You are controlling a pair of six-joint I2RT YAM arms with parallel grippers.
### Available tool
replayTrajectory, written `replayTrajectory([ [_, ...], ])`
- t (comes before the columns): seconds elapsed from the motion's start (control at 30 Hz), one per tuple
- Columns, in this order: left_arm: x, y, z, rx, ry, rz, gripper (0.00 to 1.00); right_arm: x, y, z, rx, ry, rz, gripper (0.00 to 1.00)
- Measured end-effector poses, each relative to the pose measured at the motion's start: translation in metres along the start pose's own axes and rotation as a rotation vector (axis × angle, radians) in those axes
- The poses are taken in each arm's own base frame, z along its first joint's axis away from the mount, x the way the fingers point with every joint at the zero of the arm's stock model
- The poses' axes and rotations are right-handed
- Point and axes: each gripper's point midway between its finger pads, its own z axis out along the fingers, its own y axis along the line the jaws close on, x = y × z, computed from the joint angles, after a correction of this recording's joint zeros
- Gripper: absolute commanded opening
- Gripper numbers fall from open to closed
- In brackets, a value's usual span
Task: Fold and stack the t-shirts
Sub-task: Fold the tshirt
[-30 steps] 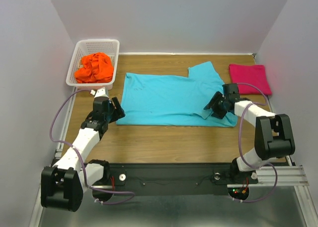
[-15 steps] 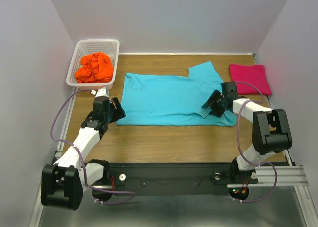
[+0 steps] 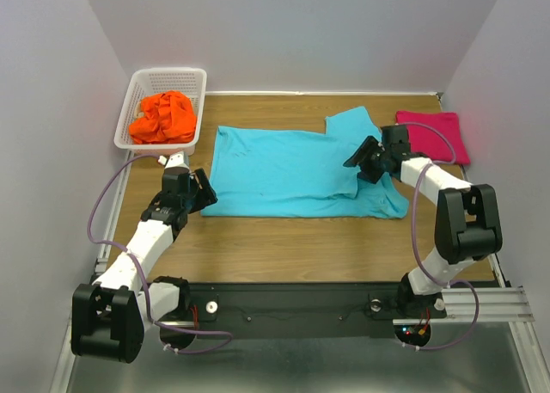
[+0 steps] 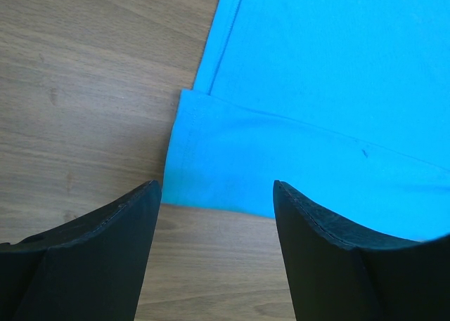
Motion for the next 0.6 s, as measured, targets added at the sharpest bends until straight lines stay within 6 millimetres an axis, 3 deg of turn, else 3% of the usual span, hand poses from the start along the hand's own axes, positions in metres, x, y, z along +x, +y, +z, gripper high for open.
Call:
replayTrajectory([
  [0.47, 0.000, 0.000, 0.000, 0.003, 0.002, 0.005, 0.77, -0.037, 0.050, 0.032, -0.072, -0.017, -0.065, 0.62],
  [0.6, 0.001, -0.001, 0.000, 0.007, 0.004, 0.006, 0.77, -0.038, 0.044, 0.030, -0.029, -0.035, -0.096, 0.59],
])
